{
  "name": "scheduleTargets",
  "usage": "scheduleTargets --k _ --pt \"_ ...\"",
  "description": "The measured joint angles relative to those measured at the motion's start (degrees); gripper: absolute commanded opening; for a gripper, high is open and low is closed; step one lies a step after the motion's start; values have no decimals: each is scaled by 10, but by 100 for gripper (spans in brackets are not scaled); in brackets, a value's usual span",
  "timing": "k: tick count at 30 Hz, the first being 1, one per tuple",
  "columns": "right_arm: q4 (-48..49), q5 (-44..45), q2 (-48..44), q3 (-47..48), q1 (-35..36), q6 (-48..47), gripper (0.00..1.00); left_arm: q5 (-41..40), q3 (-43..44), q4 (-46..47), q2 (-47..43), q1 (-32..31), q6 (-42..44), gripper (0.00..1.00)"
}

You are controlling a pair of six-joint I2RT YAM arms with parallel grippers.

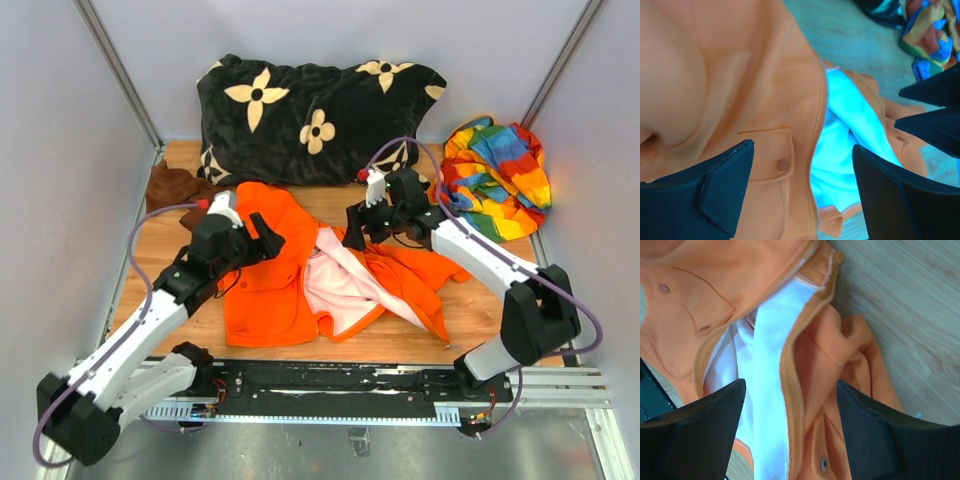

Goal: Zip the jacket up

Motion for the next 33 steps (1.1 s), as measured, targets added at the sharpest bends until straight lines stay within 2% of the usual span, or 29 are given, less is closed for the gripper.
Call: scheduleTargets --k 6,10,14,21,29,33 --pt "-6 -17 84 64 20 -12 59 75 -1 77 129 -12 9 84" --pt "-11 -20 133 94 27 -19 35 92 -21 120 179 -14 10 84" --pt "-26 -9 169 113 27 -28 3 94 -79 150 201 -14 7 84" --pt "-65 70 171 153 27 -52 1 90 -179 196 183 -15 -18 85" --pt "-103 303 109 247 25 -99 1 72 -234 212 113 -15 -41 85" --pt "-85 415 63 271 13 -115 1 61 -249 201 83 -15 -47 85"
